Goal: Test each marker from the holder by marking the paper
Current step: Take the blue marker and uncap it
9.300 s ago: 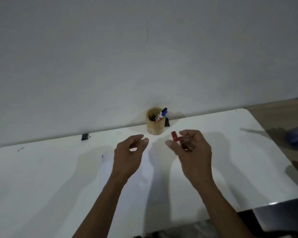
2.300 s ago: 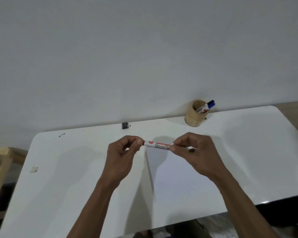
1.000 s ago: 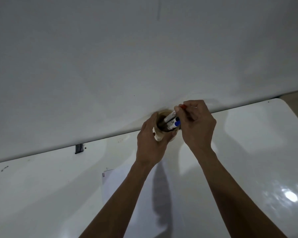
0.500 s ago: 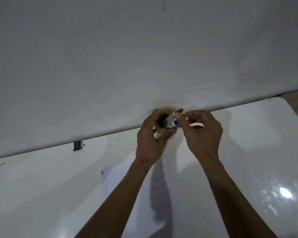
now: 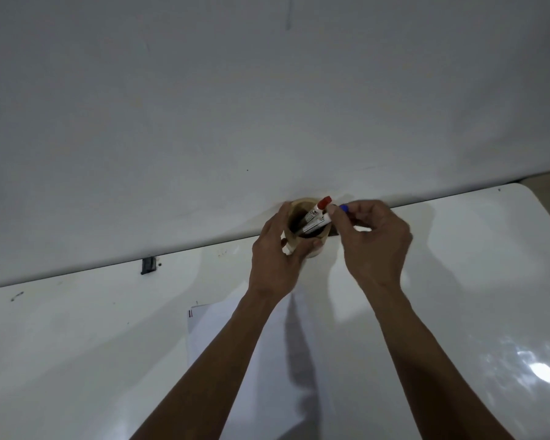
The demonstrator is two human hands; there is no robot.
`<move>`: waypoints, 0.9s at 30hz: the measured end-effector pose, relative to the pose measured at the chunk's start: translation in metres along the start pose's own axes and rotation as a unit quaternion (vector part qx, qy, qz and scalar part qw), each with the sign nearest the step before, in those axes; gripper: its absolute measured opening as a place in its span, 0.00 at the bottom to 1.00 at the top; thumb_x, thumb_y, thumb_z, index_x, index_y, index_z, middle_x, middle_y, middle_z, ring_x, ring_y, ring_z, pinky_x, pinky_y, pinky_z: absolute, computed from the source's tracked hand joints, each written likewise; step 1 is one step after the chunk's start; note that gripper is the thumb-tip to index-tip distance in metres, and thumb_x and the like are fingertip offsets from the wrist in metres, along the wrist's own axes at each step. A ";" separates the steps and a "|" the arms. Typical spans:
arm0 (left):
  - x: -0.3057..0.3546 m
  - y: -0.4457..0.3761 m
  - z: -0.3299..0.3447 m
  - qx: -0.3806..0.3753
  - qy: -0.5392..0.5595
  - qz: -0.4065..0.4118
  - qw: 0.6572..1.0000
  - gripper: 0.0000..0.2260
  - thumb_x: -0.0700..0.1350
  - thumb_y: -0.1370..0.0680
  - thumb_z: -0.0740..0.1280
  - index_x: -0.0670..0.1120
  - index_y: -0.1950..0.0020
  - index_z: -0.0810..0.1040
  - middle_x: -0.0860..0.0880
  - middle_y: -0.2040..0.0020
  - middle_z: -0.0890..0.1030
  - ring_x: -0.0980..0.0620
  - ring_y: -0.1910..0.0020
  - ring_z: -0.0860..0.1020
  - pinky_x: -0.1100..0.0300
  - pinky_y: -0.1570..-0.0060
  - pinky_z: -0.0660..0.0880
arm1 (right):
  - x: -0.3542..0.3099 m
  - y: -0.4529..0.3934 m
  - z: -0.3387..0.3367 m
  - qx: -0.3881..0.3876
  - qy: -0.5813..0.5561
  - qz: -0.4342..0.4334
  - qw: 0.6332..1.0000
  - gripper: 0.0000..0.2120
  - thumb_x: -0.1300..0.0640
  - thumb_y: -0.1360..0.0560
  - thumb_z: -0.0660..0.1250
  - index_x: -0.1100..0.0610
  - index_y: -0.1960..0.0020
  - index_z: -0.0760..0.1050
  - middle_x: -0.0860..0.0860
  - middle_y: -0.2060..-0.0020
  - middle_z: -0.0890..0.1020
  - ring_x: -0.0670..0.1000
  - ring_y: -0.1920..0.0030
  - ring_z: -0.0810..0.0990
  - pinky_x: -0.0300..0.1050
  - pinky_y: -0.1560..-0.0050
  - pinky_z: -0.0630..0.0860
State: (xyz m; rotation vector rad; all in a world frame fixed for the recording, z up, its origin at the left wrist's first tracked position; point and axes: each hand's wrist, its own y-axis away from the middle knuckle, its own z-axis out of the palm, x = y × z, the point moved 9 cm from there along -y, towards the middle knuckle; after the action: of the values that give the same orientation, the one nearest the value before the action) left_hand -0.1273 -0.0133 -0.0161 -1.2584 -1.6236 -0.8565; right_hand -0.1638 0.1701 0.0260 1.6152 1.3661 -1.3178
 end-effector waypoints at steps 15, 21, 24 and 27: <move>-0.004 0.059 -0.090 0.093 -0.028 -0.116 0.988 0.18 0.52 0.23 0.71 0.51 0.33 0.78 0.55 0.39 0.81 0.58 0.39 0.78 0.76 0.55 0.75 | -0.039 0.050 0.011 -0.151 -0.102 0.034 0.983 0.11 0.58 0.28 0.78 0.45 0.55 0.80 0.44 0.60 0.87 0.46 0.61 0.84 0.42 0.56 0.80; 0.023 0.105 -0.128 0.043 -0.004 -0.083 0.996 0.11 0.52 0.23 0.70 0.54 0.41 0.84 0.58 0.48 0.86 0.61 0.47 0.82 0.67 0.52 0.80 | -0.046 0.123 0.042 -0.271 0.003 0.029 0.962 0.16 0.59 0.34 0.83 0.52 0.49 0.83 0.44 0.63 0.84 0.42 0.63 0.81 0.32 0.58 0.79; 0.023 0.131 -0.143 0.014 -0.004 -0.074 0.997 0.10 0.48 0.24 0.72 0.53 0.43 0.85 0.57 0.51 0.86 0.61 0.51 0.82 0.67 0.54 0.79 | -0.058 0.155 0.056 -0.310 0.019 0.038 0.950 0.19 0.59 0.35 0.83 0.50 0.49 0.80 0.45 0.64 0.83 0.43 0.62 0.83 0.35 0.58 0.81; 0.012 0.154 -0.166 0.031 0.010 -0.078 0.996 0.05 0.45 0.24 0.73 0.51 0.49 0.86 0.56 0.53 0.87 0.59 0.54 0.83 0.63 0.56 0.79 | -0.073 0.185 0.068 -0.338 0.033 0.021 0.940 0.19 0.59 0.35 0.83 0.49 0.49 0.79 0.46 0.63 0.85 0.45 0.61 0.84 0.39 0.56 0.82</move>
State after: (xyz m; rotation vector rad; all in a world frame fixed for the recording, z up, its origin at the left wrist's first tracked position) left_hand 0.0583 -0.1205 0.0573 -1.0877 -1.7352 -0.9035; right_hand -0.0026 0.0376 0.0516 1.2017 1.5846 -0.6493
